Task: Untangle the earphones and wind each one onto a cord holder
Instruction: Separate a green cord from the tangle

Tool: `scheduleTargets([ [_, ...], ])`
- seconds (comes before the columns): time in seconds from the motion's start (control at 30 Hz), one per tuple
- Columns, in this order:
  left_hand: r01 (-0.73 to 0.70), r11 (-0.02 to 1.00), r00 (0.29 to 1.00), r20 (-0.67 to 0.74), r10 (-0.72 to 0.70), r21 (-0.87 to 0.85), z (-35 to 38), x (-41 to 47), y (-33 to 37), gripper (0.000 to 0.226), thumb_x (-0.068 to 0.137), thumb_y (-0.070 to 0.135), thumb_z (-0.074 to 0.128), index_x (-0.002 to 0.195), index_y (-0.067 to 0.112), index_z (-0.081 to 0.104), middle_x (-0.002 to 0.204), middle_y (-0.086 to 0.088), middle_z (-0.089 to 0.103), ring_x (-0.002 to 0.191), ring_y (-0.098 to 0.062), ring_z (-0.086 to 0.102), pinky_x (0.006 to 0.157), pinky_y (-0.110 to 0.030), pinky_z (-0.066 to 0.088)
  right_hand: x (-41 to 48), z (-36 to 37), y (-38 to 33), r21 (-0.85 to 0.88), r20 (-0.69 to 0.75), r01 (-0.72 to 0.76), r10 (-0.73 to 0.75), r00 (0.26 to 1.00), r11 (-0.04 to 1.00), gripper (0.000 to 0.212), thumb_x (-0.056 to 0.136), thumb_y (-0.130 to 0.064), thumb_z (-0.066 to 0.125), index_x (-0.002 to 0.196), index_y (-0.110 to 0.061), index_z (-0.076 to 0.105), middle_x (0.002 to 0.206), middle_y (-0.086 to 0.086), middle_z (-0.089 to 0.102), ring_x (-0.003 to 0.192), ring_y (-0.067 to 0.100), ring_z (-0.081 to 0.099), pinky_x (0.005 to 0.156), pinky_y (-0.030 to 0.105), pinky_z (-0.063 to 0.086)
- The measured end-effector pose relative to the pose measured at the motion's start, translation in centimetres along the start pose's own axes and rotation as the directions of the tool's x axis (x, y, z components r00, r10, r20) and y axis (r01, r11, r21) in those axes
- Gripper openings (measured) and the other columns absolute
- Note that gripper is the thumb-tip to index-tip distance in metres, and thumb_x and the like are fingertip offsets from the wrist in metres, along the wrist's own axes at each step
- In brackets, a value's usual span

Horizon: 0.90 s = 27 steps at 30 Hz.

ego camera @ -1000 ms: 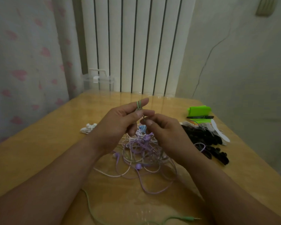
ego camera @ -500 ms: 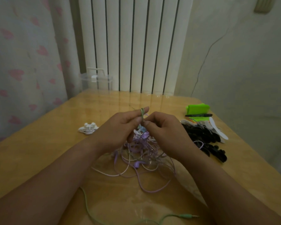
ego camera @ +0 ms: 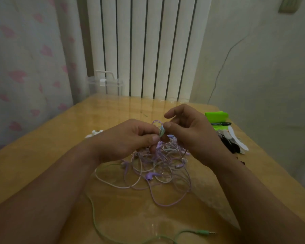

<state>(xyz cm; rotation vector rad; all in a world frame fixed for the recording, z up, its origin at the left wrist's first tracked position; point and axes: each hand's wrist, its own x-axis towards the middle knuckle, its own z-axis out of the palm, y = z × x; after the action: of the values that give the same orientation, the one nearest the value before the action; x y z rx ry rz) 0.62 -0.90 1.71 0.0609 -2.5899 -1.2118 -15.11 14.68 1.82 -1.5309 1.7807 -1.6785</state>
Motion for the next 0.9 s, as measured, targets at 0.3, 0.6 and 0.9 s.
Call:
scheduleTargets([
  [0.3, -0.045, 0.770, 0.998, -0.059, 0.010, -0.636, 0.8, 0.6, -0.1, 0.038, 0.097, 0.020, 0.061, 0.134, 0.014, 0.070, 0.098, -0.019, 0.066, 0.051, -0.009, 0.039, 0.055, -0.019, 0.038, -0.1, 1.4, 1.0, 0.351, 0.091, -0.194, 0.172, 0.981, 0.916, 0.020, 0.102, -0.023, 0.060, 0.104, -0.003, 0.064, 0.068, -0.001, 0.056, 0.054, 0.010, 0.041, 0.049, 0.024, 0.032],
  [0.6, -0.100, 0.950, 0.860, -0.506, -0.067, -0.296, 1.6, 1.1, -0.7, 0.030, 0.105, 0.010, 0.058, 0.133, 0.015, 0.069, 0.105, -0.003, 0.080, 0.050, -0.005, 0.046, 0.052, -0.017, 0.043, -0.5, 3.1, 1.2, -0.123, 0.037, -0.168, 0.174, 0.984, 0.978, 0.026, 0.107, -0.027, 0.055, 0.101, -0.008, 0.072, 0.066, -0.012, 0.059, 0.053, -0.002, 0.047, 0.057, 0.023, 0.037],
  [0.9, 0.005, 0.965, 0.956, -0.285, 0.072, 0.262, 1.0, 0.8, -1.7, 0.036, 0.107, 0.024, 0.057, 0.140, 0.032, 0.065, 0.122, 0.015, 0.075, 0.113, 0.002, 0.066, 0.101, -0.033, 0.055, -0.3, 1.8, 0.4, -0.307, -0.045, -0.080, 0.069, 0.997, 0.948, 0.011, 0.097, -0.021, 0.070, 0.086, -0.019, 0.071, 0.068, -0.010, 0.068, 0.057, 0.006, 0.056, 0.052, 0.021, 0.043],
])
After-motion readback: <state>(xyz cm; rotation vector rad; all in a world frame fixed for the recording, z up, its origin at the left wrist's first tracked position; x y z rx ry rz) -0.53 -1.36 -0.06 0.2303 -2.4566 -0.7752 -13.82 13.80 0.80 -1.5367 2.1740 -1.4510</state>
